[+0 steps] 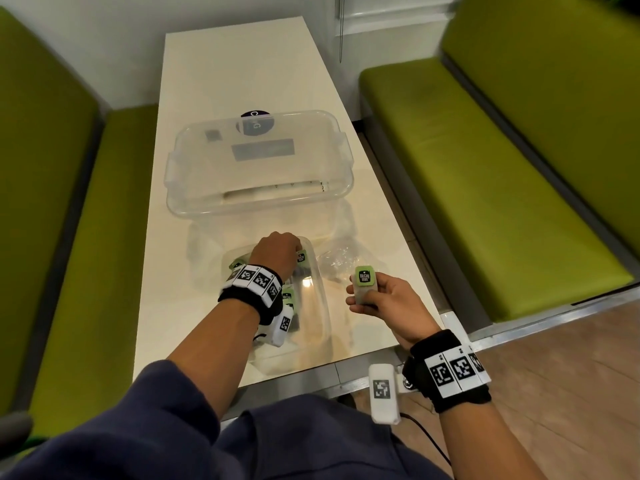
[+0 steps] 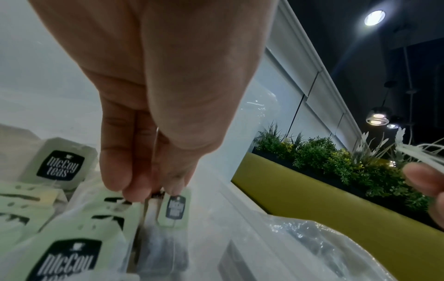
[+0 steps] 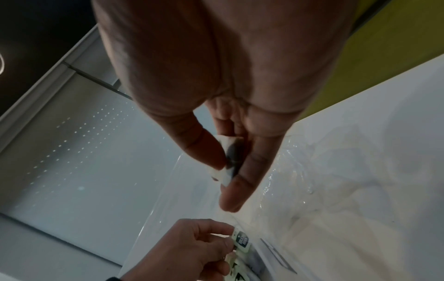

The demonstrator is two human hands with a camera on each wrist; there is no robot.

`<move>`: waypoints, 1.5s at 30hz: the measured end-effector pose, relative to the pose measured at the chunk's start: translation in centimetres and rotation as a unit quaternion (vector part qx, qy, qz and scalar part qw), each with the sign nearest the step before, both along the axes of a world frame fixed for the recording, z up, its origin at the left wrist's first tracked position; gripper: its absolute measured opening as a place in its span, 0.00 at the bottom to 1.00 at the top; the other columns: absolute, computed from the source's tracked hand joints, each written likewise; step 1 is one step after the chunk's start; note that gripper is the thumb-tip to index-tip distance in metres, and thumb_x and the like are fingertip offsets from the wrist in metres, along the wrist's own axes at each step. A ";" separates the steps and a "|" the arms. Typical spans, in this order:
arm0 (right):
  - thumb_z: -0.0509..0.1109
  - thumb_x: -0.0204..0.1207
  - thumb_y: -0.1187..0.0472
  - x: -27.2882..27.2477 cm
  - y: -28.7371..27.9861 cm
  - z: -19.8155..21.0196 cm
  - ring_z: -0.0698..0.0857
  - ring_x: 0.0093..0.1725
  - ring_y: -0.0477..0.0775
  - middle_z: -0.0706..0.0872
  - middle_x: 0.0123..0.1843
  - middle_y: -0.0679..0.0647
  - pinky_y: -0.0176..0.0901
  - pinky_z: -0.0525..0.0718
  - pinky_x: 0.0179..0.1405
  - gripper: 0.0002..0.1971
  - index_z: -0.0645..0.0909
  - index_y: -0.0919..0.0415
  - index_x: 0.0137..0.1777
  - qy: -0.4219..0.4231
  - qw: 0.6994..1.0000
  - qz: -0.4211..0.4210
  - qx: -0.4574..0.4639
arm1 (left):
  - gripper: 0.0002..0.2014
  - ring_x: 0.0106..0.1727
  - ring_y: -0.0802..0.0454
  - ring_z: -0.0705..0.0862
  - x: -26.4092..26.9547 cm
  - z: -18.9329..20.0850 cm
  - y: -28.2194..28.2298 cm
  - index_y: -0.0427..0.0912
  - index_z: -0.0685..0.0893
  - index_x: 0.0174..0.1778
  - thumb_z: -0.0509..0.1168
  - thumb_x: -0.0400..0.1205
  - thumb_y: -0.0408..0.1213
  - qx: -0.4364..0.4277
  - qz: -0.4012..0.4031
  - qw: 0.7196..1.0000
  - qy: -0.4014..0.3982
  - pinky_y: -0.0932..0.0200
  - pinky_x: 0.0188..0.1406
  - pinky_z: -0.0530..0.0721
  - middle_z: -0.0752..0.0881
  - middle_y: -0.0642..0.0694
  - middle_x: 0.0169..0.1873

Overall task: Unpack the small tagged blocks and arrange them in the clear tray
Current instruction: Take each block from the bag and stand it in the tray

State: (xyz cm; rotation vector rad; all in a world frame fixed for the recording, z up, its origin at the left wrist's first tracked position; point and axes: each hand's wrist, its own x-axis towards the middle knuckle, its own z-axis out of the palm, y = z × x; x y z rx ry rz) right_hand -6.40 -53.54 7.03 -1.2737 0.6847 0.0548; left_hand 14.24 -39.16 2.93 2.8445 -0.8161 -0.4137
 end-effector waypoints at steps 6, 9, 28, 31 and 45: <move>0.69 0.80 0.77 0.2 0.5 0.3 0.93 0.53 0.64 0.87 0.64 0.67 0.45 0.91 0.57 0.12 0.88 0.66 0.59 -0.028 1.000 0.005 0.006 | 0.13 0.55 0.47 0.89 -0.9 4.0 1.3 0.50 0.89 0.64 0.67 0.86 0.44 -0.091 0.019 0.995 0.033 0.55 0.56 0.84 0.92 0.48 0.56; 0.68 0.81 0.77 0.5 0.9 0.5 0.93 0.52 0.64 0.86 0.64 0.72 0.45 0.92 0.56 0.12 0.87 0.69 0.60 -0.036 0.999 0.008 -0.004 | 0.12 0.46 0.56 0.91 -3.0 7.5 1.6 0.52 0.91 0.61 0.71 0.84 0.49 -0.205 -0.021 0.961 0.183 0.58 0.52 0.86 0.93 0.55 0.52; 0.74 0.80 0.56 2.4 2.2 -1.4 0.87 0.55 0.53 0.85 0.57 0.50 0.48 0.85 0.62 0.21 0.80 0.53 0.72 0.074 0.935 0.186 -0.292 | 0.05 0.45 0.51 0.89 -0.8 7.3 3.9 0.47 0.91 0.53 0.70 0.86 0.39 -0.164 0.026 0.981 0.099 0.61 0.40 0.82 0.91 0.50 0.46; 0.74 0.79 0.54 2.8 2.7 -1.9 0.85 0.60 0.53 0.84 0.61 0.50 0.46 0.82 0.64 0.26 0.75 0.53 0.76 0.107 0.910 0.226 -0.330 | 0.07 0.52 0.50 0.89 -0.7 5.1 3.2 0.46 0.92 0.55 0.71 0.85 0.39 -0.103 0.014 0.989 0.109 0.60 0.48 0.81 0.92 0.49 0.51; 0.74 0.78 0.61 3.5 3.3 -3.0 0.87 0.53 0.51 0.85 0.44 0.40 0.45 0.82 0.58 0.25 0.75 0.51 0.75 0.134 0.897 0.253 -0.337 | 0.12 0.58 0.44 0.89 -0.6 1.2 1.9 0.50 0.92 0.60 0.68 0.85 0.35 -0.041 0.016 0.994 0.098 0.52 0.58 0.87 0.92 0.45 0.59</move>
